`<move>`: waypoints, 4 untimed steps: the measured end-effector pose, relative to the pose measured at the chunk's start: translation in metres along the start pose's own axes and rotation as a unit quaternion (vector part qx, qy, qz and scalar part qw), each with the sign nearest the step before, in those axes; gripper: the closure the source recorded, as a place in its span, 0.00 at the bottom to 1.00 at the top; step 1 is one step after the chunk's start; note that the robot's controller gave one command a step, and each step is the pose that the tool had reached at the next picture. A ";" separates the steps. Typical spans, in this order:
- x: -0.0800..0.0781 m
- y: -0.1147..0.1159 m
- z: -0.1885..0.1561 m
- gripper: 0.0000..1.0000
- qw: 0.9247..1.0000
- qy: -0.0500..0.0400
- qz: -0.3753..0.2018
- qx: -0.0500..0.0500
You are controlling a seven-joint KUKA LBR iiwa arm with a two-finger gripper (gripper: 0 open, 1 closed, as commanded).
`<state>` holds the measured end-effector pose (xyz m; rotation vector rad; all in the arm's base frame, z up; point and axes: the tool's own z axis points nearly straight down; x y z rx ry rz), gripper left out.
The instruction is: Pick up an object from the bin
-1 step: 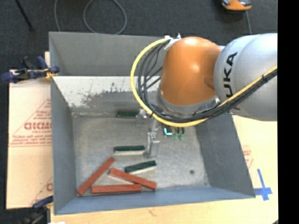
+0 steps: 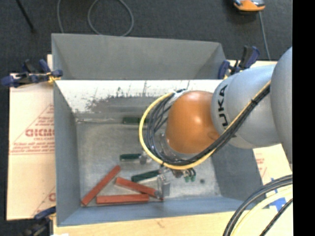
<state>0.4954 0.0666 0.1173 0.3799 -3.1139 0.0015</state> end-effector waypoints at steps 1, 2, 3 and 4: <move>0.018 -0.044 0.050 0.00 1.000 -0.001 0.007 0.000; -0.020 0.047 0.046 0.00 1.000 -0.005 -0.009 -0.002; -0.019 0.042 0.045 1.00 1.000 -0.002 -0.004 -0.001; -0.021 0.042 0.046 0.00 1.000 -0.007 -0.003 -0.001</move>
Offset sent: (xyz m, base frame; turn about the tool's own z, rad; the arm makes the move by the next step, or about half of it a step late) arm -0.0068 -0.0444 -0.0473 0.0083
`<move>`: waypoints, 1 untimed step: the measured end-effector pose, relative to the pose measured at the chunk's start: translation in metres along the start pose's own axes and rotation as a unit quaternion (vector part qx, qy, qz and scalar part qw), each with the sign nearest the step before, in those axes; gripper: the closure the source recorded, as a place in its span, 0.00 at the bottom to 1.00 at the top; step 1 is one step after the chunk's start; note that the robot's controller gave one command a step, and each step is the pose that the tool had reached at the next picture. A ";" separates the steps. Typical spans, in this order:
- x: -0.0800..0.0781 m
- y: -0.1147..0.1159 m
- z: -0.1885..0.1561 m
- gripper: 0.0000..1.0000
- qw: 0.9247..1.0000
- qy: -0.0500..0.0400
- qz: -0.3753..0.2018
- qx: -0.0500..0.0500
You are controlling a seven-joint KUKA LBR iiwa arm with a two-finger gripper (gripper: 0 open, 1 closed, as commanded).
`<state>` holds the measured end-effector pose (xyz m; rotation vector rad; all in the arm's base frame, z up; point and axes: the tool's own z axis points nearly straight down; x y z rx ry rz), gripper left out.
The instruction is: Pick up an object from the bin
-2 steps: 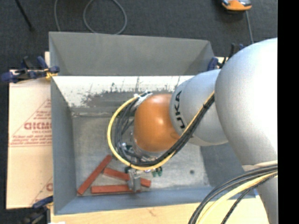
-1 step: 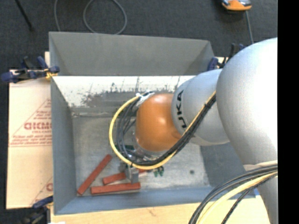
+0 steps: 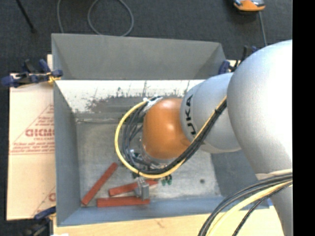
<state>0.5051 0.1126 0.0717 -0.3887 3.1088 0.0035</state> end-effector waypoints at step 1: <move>0.000 0.000 0.000 1.00 1.000 0.001 0.001 0.000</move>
Offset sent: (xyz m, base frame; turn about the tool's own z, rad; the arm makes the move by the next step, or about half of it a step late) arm 0.0000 0.0000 0.0000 0.0000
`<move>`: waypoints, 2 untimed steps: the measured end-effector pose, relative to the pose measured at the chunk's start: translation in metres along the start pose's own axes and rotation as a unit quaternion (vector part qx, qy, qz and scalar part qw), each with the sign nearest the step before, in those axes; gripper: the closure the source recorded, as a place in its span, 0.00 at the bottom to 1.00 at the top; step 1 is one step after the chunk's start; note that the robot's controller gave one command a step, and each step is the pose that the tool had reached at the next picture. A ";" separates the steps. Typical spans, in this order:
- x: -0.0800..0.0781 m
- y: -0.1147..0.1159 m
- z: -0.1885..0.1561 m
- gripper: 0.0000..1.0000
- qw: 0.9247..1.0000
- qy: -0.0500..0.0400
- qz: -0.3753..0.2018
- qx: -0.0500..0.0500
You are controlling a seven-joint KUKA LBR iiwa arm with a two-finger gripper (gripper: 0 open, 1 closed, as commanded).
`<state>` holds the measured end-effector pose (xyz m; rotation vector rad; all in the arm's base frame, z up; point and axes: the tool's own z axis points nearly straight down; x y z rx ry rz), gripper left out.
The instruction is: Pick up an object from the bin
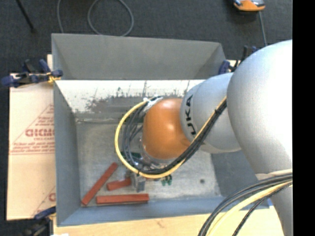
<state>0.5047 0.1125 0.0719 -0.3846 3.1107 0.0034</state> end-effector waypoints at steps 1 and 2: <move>0.000 0.000 0.000 0.00 1.000 0.000 0.001 0.000; 0.000 0.000 0.001 1.00 1.000 0.001 0.001 0.000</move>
Offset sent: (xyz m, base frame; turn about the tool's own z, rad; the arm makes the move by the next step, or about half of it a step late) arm 0.0000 0.0000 0.0000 0.0000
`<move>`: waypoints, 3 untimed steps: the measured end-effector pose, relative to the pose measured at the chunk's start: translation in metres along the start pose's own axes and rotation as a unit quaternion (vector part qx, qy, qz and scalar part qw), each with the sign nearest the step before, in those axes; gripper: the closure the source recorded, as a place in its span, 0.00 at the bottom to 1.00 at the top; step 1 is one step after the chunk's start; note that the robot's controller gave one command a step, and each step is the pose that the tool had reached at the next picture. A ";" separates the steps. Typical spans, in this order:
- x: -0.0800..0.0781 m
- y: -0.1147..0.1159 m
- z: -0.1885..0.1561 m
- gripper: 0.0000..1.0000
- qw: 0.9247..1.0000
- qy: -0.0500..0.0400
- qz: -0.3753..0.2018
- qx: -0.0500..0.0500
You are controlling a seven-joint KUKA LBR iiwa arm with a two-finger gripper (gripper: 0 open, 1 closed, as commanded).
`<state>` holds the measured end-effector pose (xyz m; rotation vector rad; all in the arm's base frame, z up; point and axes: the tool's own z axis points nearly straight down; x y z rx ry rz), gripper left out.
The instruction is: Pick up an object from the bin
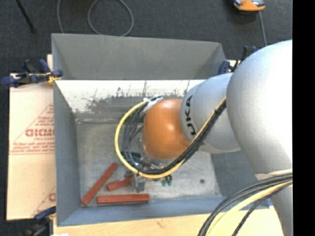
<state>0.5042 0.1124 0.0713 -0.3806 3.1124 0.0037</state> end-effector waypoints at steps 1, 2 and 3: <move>-0.007 -0.020 -0.117 1.00 1.000 -0.003 0.001 0.002; 0.033 -0.001 -0.099 1.00 1.000 0.004 -0.003 0.000; -0.027 0.005 -0.199 1.00 1.000 -0.004 -0.008 0.001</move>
Offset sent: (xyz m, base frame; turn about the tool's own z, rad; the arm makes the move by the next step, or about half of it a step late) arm 0.0081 -0.0168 0.1120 -0.0018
